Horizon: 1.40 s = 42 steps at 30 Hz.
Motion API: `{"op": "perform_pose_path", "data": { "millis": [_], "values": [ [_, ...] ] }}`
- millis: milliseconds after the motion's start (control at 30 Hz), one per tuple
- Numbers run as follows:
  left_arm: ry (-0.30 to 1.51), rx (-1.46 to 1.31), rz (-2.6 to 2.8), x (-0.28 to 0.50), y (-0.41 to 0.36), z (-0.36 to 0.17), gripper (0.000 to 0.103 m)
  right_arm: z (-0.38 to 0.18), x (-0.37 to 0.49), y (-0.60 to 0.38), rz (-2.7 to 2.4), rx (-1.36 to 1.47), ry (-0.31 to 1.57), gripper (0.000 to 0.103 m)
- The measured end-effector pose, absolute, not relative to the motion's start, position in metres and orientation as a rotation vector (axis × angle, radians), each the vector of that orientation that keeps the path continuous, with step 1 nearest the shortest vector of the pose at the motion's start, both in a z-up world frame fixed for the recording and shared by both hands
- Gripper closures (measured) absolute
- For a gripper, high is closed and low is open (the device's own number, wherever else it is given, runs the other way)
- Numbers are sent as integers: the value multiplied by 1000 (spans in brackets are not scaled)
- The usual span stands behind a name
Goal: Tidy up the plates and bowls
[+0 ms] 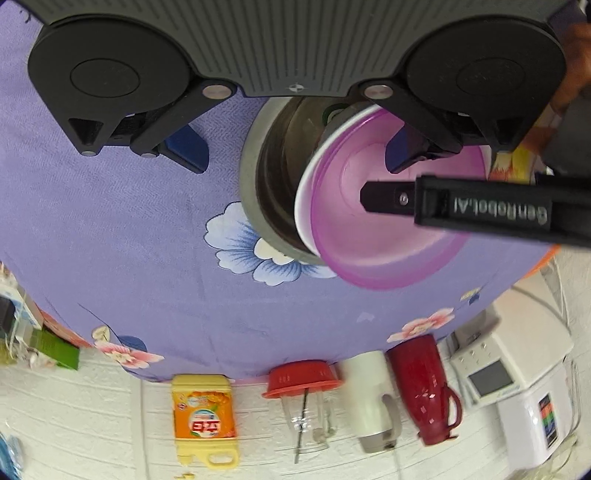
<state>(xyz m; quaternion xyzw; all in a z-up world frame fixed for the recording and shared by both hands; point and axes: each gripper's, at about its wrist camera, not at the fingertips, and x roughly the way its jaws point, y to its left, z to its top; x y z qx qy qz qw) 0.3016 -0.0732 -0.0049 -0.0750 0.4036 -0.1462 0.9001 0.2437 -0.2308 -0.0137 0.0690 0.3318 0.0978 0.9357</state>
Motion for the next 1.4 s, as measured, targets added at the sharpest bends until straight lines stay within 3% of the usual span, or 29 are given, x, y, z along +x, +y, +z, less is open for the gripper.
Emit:
{"op": "perform_pose_path", "data": {
  "millis": [700,833,1400],
  "values": [
    [835,-173,-325,304,-72,-10,29,-13,234,-234,189,155,655,0],
    [817,-171,-384,295,-80,-11,44,-14,234,-223,241,152,653,0],
    [791,-208,-393,266,-79,5,47,4,208,-207,211,129,631,0]
  ]
}}
